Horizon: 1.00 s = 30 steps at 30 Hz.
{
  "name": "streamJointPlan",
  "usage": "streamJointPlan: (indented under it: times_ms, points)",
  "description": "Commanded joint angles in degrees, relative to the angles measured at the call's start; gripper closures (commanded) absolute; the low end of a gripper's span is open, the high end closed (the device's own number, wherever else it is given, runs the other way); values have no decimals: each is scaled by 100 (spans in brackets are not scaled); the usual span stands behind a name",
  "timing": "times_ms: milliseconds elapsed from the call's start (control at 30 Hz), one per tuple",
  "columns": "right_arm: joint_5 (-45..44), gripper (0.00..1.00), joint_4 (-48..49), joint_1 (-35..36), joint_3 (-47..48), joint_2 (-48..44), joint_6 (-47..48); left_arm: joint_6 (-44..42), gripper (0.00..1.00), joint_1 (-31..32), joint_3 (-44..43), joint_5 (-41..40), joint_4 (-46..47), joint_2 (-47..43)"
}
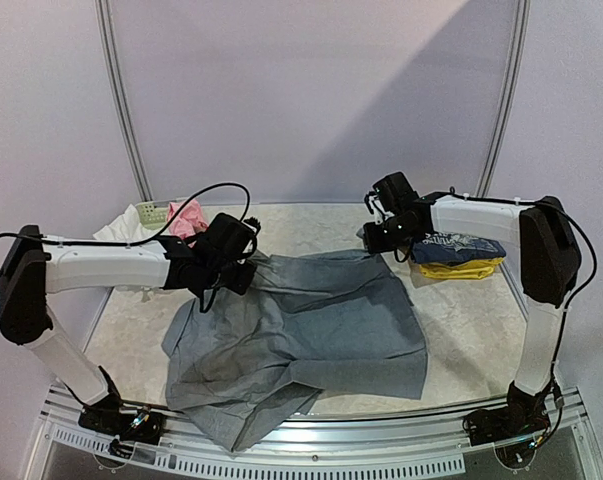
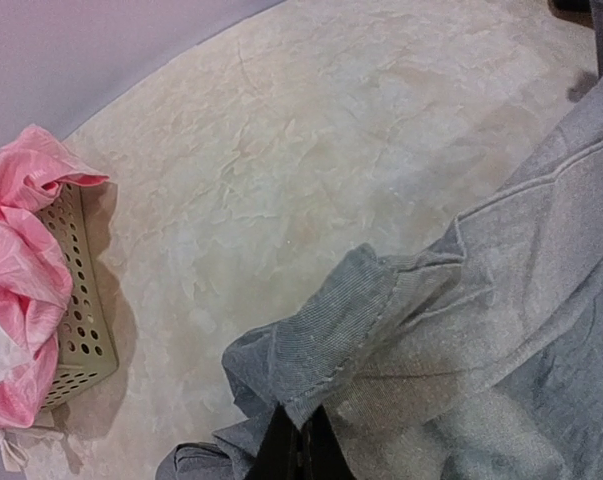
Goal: Fold and stack the mixed laundry pile
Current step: Flatten out the crumpled shirt at the center of the board.
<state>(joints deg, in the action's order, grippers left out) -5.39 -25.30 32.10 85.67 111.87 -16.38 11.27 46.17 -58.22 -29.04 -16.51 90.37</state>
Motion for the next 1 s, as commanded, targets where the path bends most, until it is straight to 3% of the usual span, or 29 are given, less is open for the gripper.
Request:
streamJointPlan:
  times_ms: [0, 267, 467, 667, 833, 967]
  points:
    - [147, 100, -33, -135, 352, 359, 164, 129, 100, -197, -21, 244, 234, 252]
    - [192, 94, -103, -193, 614, 727, 319, 170, 100, -368, 12, 406, 411, 601]
    - [342, 76, -237, -265, 833, 848, 416, 165, 100, -448, 8, 507, 481, 745]
    - [802, 43, -249, -275, 811, 574, 469, 217, 100, -486, 41, 540, 536, 830]
    - [898, 32, -138, -279, 515, 220, 389, 285, 100, -504, 118, 492, 526, 817]
    - [1139, 31, -62, -279, 300, 88, 282, 376, 100, -517, 170, 310, 460, 787]
